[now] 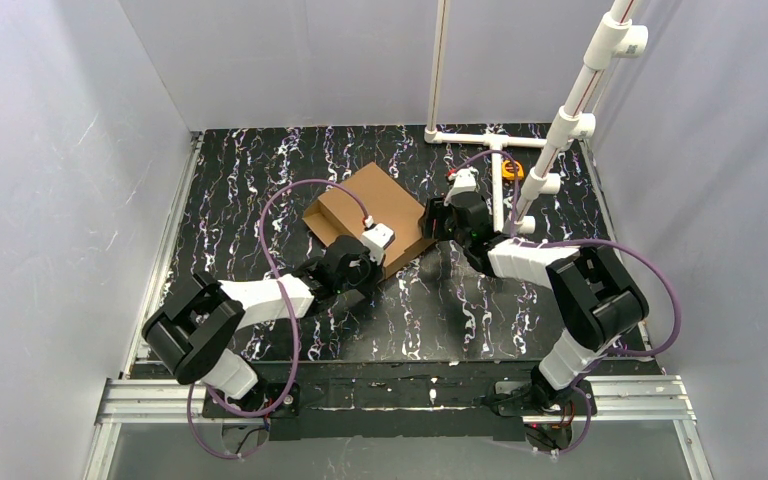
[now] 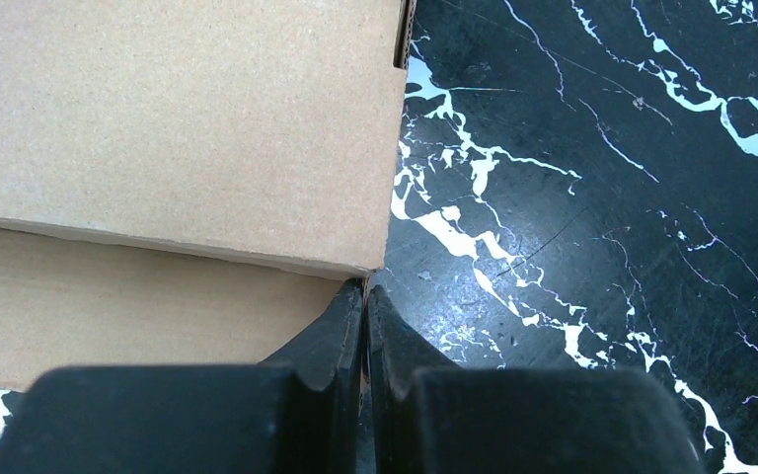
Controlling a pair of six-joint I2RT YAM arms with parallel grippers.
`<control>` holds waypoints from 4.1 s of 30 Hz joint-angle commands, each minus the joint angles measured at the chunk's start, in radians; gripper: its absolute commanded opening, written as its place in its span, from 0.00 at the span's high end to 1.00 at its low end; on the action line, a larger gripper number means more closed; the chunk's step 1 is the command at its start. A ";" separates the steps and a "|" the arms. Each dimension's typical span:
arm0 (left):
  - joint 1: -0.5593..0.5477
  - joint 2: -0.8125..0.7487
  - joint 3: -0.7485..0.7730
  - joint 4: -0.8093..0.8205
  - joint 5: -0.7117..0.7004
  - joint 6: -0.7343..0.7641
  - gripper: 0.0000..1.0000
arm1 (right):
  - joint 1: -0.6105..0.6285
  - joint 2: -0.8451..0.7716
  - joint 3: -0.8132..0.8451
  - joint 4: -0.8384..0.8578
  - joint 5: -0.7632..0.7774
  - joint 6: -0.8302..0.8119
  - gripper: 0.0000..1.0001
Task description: Fold the paper box
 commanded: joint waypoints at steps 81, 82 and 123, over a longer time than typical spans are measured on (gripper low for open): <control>0.078 -0.475 -0.252 -0.187 -0.002 -0.557 0.83 | 0.010 0.079 0.045 -0.052 -0.089 -0.003 0.36; 0.081 -0.511 -0.275 -0.214 -0.036 -0.567 0.84 | 0.011 0.081 0.047 -0.052 -0.088 -0.005 0.36; 0.602 0.380 0.279 0.019 0.609 -0.720 1.00 | 0.012 0.125 0.097 -0.105 -0.206 -0.083 0.37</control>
